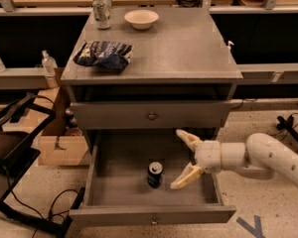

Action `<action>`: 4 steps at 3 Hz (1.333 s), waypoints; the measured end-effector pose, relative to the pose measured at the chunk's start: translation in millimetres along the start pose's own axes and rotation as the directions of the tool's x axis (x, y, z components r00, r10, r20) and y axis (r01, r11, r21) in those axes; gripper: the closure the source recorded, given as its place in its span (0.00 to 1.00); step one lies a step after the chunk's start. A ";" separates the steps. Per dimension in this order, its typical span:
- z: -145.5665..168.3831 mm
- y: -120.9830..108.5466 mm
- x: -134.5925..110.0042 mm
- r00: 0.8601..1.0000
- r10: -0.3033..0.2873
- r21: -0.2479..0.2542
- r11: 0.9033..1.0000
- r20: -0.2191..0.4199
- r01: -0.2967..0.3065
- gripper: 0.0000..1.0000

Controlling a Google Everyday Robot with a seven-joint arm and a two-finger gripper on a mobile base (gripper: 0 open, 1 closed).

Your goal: Pick pepsi can from middle drawer and place on counter

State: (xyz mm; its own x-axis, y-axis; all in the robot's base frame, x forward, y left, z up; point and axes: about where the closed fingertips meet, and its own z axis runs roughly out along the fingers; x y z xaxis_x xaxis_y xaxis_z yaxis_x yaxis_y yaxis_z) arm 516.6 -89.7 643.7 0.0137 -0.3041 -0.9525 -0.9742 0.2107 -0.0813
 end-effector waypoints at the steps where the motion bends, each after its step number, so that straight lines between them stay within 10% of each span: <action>1: 21.6 -11.2 43.4 1.000 -0.025 -0.035 0.999 0.000 0.025 0.00; 4: 71.5 -44.5 158.6 0.995 0.098 -0.008 0.995 0.021 -0.098 0.00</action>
Offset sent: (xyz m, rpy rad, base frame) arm 0.0559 -0.0168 -0.1427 -0.0265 0.0556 0.0247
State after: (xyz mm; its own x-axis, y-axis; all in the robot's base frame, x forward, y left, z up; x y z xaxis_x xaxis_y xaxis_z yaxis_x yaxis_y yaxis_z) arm 578.3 -80.9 475.3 -0.0770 -0.2623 -0.9619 -0.9725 0.2324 0.0145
